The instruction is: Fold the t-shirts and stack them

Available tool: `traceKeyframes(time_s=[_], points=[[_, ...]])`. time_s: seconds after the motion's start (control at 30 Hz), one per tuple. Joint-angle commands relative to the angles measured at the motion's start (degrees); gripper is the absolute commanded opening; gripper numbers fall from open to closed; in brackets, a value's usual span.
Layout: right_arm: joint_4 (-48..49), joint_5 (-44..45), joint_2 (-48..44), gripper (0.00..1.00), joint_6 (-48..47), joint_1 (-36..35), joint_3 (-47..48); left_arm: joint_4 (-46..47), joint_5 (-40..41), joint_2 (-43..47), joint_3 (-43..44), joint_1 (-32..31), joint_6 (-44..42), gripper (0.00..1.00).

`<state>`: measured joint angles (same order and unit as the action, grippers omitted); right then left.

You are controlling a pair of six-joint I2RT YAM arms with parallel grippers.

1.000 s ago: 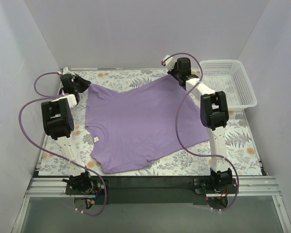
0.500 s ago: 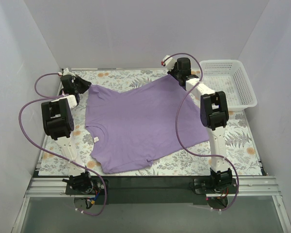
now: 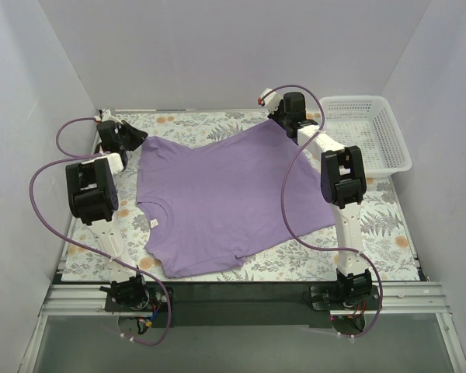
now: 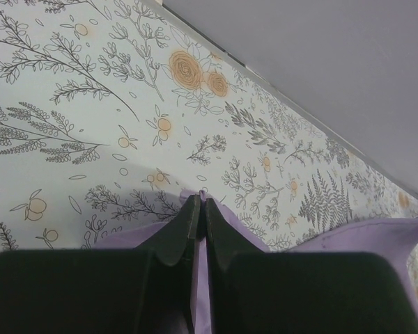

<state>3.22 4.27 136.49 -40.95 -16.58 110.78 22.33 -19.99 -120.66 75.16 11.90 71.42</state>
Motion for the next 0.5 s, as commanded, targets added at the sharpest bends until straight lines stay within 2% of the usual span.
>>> traceKeyframes(time_s=[0.0, 0.47], points=[[2.7, -1.0, -1.1, 0.01, -0.1, -0.2, 0.1, 1.8, -2.0, 6.6, -1.5, 0.2, -0.2, 0.00], [2.6, -3.4, -6.1, 0.01, -1.0, -0.3, -3.8, 4.0, -3.9, 15.0, -7.2, 0.2, 0.0, 0.00]])
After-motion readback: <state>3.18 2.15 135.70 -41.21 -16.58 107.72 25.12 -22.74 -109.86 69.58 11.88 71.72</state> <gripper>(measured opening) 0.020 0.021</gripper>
